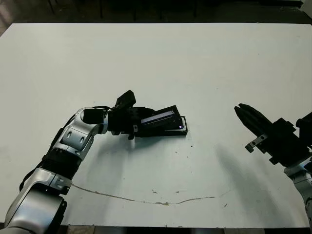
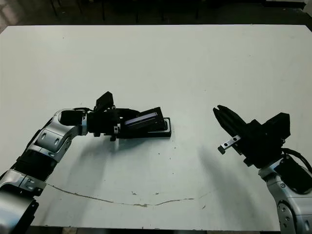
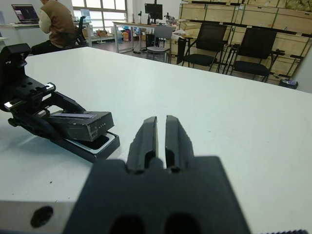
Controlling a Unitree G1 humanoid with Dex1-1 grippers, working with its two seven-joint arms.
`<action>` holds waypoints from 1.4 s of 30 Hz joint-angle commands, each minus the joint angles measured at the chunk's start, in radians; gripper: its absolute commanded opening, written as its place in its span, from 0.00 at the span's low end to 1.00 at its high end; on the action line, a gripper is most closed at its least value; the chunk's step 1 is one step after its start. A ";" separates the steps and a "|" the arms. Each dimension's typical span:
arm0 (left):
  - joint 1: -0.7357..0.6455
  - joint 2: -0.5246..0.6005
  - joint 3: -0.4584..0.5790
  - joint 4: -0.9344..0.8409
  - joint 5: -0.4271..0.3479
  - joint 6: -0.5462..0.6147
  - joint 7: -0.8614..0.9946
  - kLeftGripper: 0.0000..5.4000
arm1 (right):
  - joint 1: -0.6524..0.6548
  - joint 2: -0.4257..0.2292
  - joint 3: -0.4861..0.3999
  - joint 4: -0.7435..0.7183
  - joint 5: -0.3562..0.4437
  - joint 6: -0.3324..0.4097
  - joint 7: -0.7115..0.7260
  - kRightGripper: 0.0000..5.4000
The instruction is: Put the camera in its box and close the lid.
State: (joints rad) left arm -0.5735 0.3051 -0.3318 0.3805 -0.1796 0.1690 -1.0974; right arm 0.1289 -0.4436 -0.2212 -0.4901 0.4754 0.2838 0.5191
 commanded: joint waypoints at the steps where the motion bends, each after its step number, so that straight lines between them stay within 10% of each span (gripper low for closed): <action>1: 0.037 -0.026 -0.080 0.059 0.053 0.032 -0.035 0.52 | 0.018 -0.011 -0.006 -0.001 0.001 0.017 -0.001 0.00; 18: -0.075 -0.147 -0.149 0.342 0.171 -0.150 -0.030 0.52 | 0.021 -0.002 -0.011 0.003 0.004 -0.005 -0.003 0.00; 42: -0.140 -0.199 -0.254 0.309 0.303 -0.177 -0.028 0.52 | 0.026 -0.011 -0.014 0.004 0.014 -0.003 0.011 0.00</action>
State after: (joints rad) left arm -0.7592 0.1938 -0.4743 0.6621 0.0297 -0.0474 -1.1237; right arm 0.1402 -0.4435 -0.2316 -0.4851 0.4918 0.2664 0.5310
